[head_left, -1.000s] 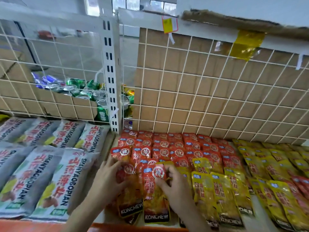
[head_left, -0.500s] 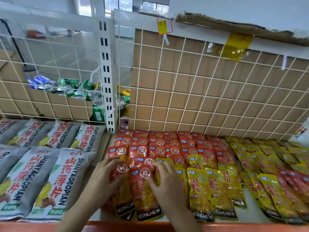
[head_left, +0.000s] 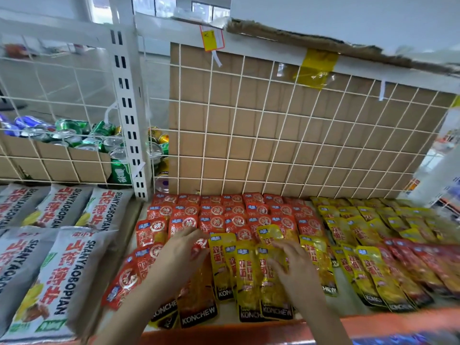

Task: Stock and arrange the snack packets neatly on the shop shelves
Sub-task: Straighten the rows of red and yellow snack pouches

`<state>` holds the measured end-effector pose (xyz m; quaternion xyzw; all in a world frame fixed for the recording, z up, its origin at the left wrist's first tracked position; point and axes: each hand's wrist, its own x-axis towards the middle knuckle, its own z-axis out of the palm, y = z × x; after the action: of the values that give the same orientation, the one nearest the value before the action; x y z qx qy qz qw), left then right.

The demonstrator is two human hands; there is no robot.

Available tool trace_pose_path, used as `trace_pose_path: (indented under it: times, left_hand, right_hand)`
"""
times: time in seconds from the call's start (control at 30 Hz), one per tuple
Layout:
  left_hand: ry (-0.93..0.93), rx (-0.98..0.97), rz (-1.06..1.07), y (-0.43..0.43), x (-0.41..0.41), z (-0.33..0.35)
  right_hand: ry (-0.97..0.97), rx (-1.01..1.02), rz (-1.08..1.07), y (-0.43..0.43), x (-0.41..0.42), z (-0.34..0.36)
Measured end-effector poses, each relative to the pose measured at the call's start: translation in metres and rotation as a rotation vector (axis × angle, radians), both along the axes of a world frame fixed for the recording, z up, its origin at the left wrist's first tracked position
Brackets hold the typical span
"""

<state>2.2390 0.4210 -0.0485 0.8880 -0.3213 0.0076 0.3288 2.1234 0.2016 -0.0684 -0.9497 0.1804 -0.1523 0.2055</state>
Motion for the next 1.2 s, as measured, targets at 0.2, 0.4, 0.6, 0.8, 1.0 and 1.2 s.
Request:
trace_pose_path:
  times: [0.2, 0.4, 0.6, 0.8, 1.0, 1.2]
  left_hand:
    - [-0.030, 0.133, -0.015, -0.025, 0.007, -0.011]
    - [0.000, 0.318, 0.031, -0.032, 0.011, -0.016]
    - [0.062, 0.288, 0.016, -0.034, 0.017, -0.013]
    - [0.137, 0.207, -0.012, -0.038, 0.023, -0.007]
    - [0.072, 0.120, -0.021, -0.035, 0.023, -0.012]
    - [0.045, 0.021, 0.003, -0.036, 0.030, -0.021]
  right_hand:
    - [0.254, -0.027, 0.049, -0.010, 0.002, 0.005]
    - [0.237, 0.036, 0.025, -0.009, 0.002, 0.010]
    - [0.158, 0.183, 0.032, -0.001, 0.002, 0.017]
    - [0.104, 0.338, 0.012, 0.000, 0.003, 0.016]
    - [0.078, 0.369, -0.003, 0.000, -0.002, 0.017]
    - [-0.103, 0.367, -0.064, -0.003, -0.013, 0.026]
